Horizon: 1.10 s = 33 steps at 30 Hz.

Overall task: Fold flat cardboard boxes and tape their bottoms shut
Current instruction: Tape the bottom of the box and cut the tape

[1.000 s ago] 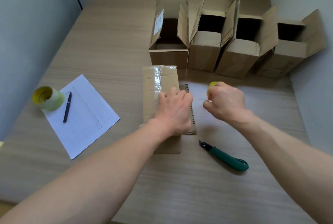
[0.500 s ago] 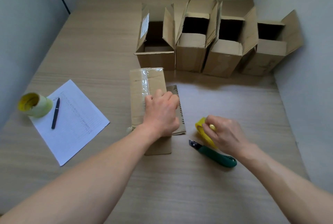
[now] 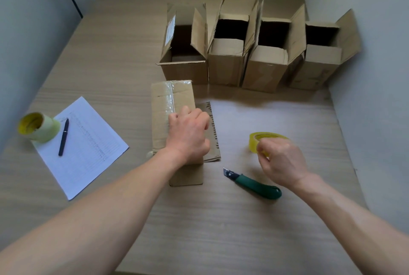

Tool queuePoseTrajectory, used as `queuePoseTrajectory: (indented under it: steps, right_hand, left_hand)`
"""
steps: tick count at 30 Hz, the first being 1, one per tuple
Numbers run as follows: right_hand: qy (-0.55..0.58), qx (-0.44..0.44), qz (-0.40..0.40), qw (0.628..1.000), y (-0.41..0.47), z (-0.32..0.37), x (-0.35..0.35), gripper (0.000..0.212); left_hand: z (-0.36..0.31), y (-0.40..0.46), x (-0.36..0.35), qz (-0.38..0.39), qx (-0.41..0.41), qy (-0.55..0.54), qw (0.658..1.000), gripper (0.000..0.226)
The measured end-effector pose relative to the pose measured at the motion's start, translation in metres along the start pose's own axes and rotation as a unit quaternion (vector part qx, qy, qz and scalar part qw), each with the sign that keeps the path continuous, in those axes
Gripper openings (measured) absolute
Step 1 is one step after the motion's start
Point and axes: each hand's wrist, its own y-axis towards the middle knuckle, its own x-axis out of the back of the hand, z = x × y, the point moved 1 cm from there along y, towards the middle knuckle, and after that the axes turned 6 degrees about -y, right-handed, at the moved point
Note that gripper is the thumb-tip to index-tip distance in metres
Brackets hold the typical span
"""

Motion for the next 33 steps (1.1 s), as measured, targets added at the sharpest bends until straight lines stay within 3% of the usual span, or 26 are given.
queuePoseTrajectory:
  steps: [4, 7, 11, 13, 14, 17, 18, 22, 24, 27, 30, 33]
  right_hand:
    - [-0.015, -0.093, 0.088, 0.992, -0.016, -0.018, -0.021, 0.034]
    - [-0.004, -0.186, 0.136, 0.973, -0.036, -0.030, -0.040, 0.035]
    - [-0.037, -0.221, 0.191, 0.956, -0.037, -0.031, -0.041, 0.027]
    - [-0.052, -0.209, 0.151, 0.965, -0.026, -0.022, -0.035, 0.026]
    - [-0.031, -0.209, 0.095, 0.973, -0.019, -0.014, -0.030, 0.026]
    - [0.101, -0.194, -0.052, 0.974, 0.010, 0.037, -0.016, 0.031]
    - [0.157, -0.188, -0.053, 0.968, 0.022, 0.057, -0.015, 0.041]
    - [0.332, -0.168, 0.026, 0.928, 0.064, 0.140, -0.034, 0.067]
    - [0.329, -0.169, 0.038, 0.928, 0.072, 0.161, -0.050, 0.061]
    - [0.339, -0.205, -0.024, 0.918, 0.072, 0.167, -0.063, 0.049]
    - [0.360, -0.219, -0.067, 0.904, 0.069, 0.169, -0.068, 0.048]
    - [0.298, -0.197, -0.078, 0.931, 0.072, 0.169, -0.067, 0.057]
  left_hand:
    - [-0.002, 0.000, 0.002, 0.008, 0.007, 0.005, 1.000, 0.023]
    - [-0.004, 0.000, 0.004, 0.019, 0.005, 0.004, 1.000, 0.024]
    - [-0.006, 0.001, 0.010, 0.020, 0.017, -0.053, 0.998, 0.020]
    - [0.001, 0.002, 0.024, -0.006, 0.053, -0.209, 0.977, 0.017]
    - [0.008, 0.000, 0.031, -0.059, 0.055, -0.276, 0.958, 0.017]
    - [0.034, -0.024, 0.040, -0.247, 0.090, -0.250, 0.932, 0.039]
    - [0.041, -0.035, 0.038, -0.253, 0.130, -0.235, 0.929, 0.049]
    - [0.044, -0.052, 0.012, -0.119, 0.234, -0.316, 0.912, 0.076]
    - [0.049, -0.041, 0.010, -0.119, 0.244, -0.360, 0.893, 0.075]
    - [0.065, -0.046, 0.003, -0.141, 0.218, -0.444, 0.857, 0.071]
    - [0.065, -0.069, -0.018, -0.128, 0.185, -0.481, 0.848, 0.068]
    - [0.059, -0.069, -0.028, -0.198, 0.195, -0.454, 0.847, 0.057]
